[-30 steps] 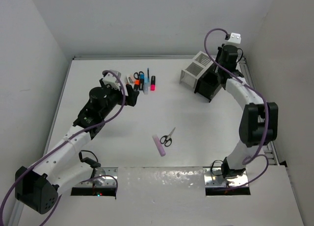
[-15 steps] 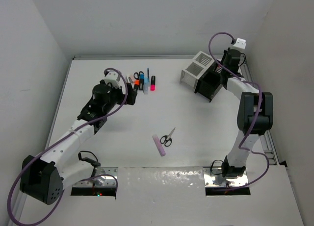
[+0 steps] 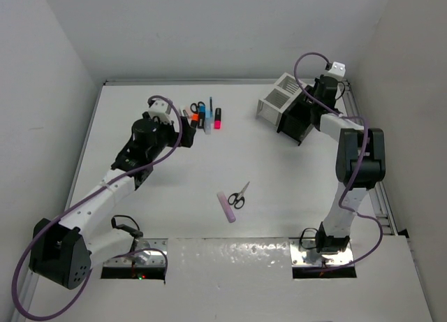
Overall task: Sort the stationery into containers
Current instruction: Place the pen in the storage box.
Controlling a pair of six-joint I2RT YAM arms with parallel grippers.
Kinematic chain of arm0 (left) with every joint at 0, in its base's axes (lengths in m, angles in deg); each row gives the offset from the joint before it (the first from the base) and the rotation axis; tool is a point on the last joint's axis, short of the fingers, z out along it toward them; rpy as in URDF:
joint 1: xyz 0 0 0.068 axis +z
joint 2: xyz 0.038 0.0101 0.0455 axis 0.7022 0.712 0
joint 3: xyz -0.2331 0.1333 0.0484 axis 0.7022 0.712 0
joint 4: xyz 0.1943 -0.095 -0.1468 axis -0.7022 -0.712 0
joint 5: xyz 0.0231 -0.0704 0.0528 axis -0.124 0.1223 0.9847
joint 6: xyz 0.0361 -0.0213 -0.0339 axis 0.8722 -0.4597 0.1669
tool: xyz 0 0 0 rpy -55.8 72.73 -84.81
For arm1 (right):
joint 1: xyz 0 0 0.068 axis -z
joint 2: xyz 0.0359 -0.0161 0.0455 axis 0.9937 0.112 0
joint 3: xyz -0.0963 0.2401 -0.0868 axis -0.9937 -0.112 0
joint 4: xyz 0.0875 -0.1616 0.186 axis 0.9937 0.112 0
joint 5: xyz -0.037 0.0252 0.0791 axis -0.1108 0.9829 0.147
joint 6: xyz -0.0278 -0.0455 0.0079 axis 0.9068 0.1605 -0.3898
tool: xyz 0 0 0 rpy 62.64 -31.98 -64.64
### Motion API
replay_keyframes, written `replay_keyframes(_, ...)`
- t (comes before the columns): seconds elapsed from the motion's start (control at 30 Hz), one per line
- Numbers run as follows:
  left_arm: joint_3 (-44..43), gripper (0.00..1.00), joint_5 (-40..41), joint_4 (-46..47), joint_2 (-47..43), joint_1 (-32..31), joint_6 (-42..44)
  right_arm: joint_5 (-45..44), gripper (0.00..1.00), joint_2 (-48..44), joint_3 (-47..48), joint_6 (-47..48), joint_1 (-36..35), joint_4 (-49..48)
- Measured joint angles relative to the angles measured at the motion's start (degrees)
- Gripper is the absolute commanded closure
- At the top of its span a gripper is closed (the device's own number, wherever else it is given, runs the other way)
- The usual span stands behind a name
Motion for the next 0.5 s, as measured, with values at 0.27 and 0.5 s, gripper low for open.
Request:
replay_keyframes(0.27,0.39,0.00,-0.02,0.48,-0.04,0.00,-0.04,1.44,0.70,0.85,-0.68,-0.17,0.00,1.77)
replay_keyframes(0.5,0.83,0.00,-0.68,0.61,-0.52,0.00,-0.04,4.15,0.41,-0.13,-0.68,0.70,-0.11,5.86)
